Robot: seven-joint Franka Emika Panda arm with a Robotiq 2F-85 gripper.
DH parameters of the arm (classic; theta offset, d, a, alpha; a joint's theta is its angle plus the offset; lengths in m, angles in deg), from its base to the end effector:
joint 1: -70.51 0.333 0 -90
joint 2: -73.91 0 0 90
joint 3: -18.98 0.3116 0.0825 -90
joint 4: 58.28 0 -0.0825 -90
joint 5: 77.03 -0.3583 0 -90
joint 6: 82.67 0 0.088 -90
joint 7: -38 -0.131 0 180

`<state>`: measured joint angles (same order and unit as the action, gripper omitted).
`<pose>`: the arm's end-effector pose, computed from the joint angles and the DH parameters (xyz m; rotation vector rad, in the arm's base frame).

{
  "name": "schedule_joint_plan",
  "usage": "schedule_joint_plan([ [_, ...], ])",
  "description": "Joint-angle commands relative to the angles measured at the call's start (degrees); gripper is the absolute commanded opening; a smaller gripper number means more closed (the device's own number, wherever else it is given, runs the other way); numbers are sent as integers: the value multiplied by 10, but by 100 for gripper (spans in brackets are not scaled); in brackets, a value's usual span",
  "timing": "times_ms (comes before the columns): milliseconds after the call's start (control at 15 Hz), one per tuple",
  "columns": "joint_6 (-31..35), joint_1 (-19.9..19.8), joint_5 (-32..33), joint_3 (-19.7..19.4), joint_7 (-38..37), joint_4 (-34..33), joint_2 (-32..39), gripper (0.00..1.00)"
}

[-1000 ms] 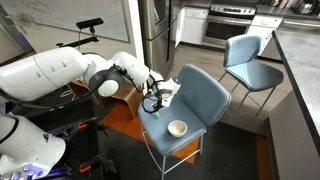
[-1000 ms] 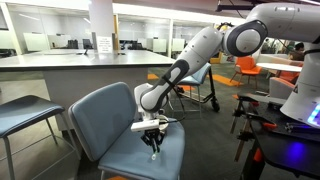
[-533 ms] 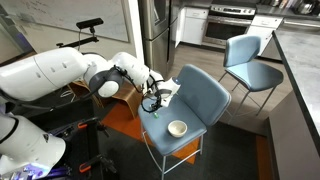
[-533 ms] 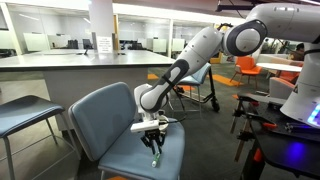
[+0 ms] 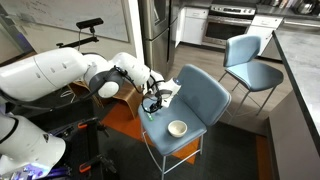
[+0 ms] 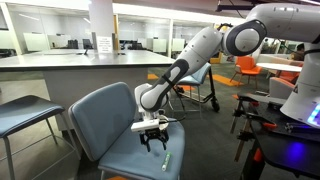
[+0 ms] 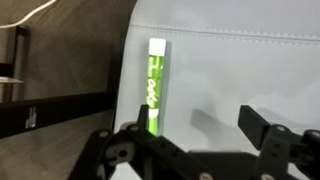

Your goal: Pick up the marker in the white bowl and put it on the chair

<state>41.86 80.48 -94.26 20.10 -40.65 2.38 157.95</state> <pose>0.6181 0.1362 -0.1128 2.2848 -1.9417 -0.6306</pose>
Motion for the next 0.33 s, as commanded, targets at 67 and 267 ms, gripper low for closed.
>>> schedule_joint_plan([
  [67, 1, -25, -12, 17, 46, 11, 1, 100],
  [267, 15, -28, -5, 20, 94, 11, 4, 73],
])
